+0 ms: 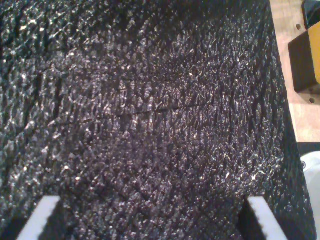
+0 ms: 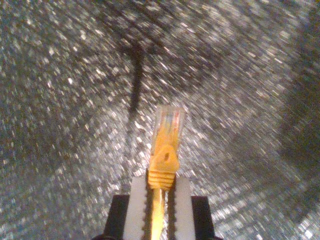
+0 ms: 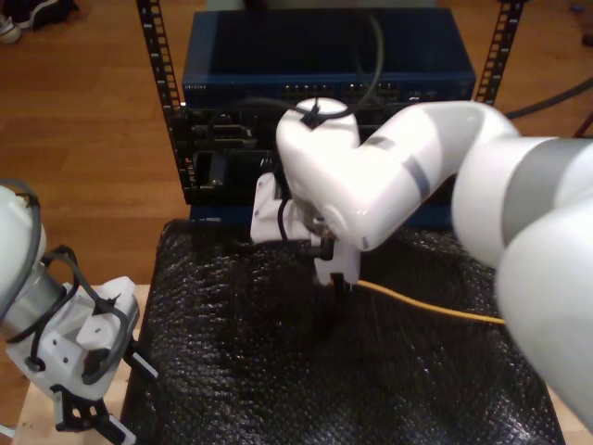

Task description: Grab the cable and plug it in

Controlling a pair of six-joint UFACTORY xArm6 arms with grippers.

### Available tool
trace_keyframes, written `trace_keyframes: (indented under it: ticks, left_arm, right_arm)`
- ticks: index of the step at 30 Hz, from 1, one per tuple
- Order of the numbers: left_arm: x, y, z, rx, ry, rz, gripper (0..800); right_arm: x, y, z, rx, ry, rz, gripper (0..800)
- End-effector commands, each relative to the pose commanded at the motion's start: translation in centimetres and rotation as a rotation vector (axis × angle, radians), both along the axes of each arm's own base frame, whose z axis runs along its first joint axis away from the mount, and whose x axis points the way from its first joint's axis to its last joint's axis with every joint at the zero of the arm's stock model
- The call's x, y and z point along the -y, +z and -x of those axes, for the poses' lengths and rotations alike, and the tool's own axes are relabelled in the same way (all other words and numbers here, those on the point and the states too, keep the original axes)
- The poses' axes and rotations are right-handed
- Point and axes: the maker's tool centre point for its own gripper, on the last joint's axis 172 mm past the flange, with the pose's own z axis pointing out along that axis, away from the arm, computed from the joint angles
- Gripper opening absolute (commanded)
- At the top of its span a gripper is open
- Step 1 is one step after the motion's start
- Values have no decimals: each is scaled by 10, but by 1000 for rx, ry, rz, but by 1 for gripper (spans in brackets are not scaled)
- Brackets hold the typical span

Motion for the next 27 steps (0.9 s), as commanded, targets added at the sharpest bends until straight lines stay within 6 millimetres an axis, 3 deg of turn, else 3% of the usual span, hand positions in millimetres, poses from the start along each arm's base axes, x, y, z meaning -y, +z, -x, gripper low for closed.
trace_keyframes:
  ticks: [8, 24, 27]
  left_arm:
    - [19, 35, -21, 36, 10, 84, 800]
    - [125, 95, -55, 92, -26, 276, 800]
    - [134, 105, -66, 100, -4, 319, 800]
  right_arm:
    - [12, 39, 10, -38, -27, -101, 4]
    - [43, 82, 37, -111, -13, -345, 4]
    - [49, 86, 42, -116, -11, -389, 4]
